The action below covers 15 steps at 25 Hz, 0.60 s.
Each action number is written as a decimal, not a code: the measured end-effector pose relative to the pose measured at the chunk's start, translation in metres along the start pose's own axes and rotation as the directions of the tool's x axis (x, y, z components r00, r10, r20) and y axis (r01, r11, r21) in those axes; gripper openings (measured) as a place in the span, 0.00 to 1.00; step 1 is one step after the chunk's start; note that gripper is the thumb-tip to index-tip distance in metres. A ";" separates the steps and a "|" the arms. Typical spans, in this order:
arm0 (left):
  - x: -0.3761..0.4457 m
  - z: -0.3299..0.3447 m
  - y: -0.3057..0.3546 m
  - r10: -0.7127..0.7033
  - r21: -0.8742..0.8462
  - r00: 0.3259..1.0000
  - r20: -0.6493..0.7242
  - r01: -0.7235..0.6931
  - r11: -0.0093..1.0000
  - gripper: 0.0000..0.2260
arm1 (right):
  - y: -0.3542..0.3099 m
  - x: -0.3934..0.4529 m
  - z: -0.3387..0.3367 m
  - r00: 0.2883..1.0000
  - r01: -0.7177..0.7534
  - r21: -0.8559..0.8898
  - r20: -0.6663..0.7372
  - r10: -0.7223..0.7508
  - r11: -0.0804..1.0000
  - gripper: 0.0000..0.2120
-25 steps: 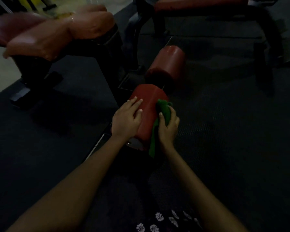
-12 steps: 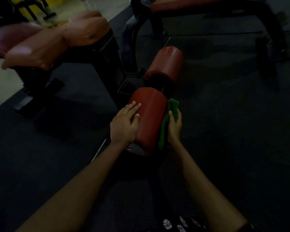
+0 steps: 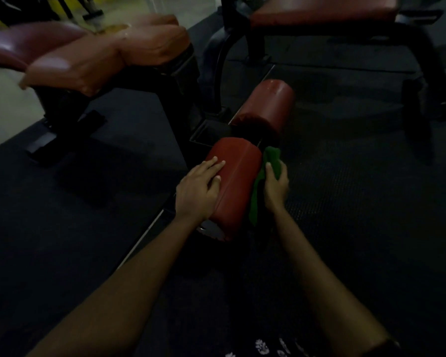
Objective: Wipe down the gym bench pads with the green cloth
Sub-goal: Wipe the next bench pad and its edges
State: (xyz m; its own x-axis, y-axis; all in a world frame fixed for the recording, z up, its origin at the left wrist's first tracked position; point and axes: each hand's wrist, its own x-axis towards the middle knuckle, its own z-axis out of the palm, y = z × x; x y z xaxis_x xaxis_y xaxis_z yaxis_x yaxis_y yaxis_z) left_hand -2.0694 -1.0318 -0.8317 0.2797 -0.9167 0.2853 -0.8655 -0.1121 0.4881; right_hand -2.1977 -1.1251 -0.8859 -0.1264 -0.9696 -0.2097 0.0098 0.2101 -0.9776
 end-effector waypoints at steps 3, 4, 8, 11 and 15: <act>0.001 0.002 -0.002 0.015 -0.017 0.999 -0.046 -0.016 1.000 0.22 | -0.013 -0.051 0.002 0.930 0.366 -0.365 0.096 -0.356 0.856 0.20; 0.000 0.003 -0.001 0.016 -0.018 0.998 -0.063 -0.017 1.000 0.22 | -0.012 -0.055 0.002 0.899 0.430 -0.418 0.123 -0.419 0.800 0.20; -0.003 0.005 0.000 0.000 -0.035 0.990 -0.138 -0.004 0.999 0.21 | -0.039 -0.012 0.009 0.889 0.451 -0.571 0.215 -0.405 0.687 0.20; -0.008 0.008 0.002 -0.169 -0.111 0.953 -0.251 0.146 0.983 0.20 | -0.052 -0.012 0.014 0.839 0.535 -0.634 0.322 -0.439 0.558 0.20; -0.030 0.028 0.007 -0.460 -0.338 0.778 -0.428 0.334 0.880 0.20 | -0.041 -0.040 -0.006 0.674 0.725 -0.612 0.537 -0.507 0.315 0.20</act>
State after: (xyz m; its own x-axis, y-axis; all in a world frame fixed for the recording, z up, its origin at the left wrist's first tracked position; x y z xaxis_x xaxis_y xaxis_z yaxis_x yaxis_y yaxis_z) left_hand -2.0952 -1.0156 -0.8597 0.7935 -0.4976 0.3503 -0.5275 -0.2756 0.8036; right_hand -2.1988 -1.0942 -0.8371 0.4427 -0.8278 0.3447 -0.6960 -0.5596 -0.4499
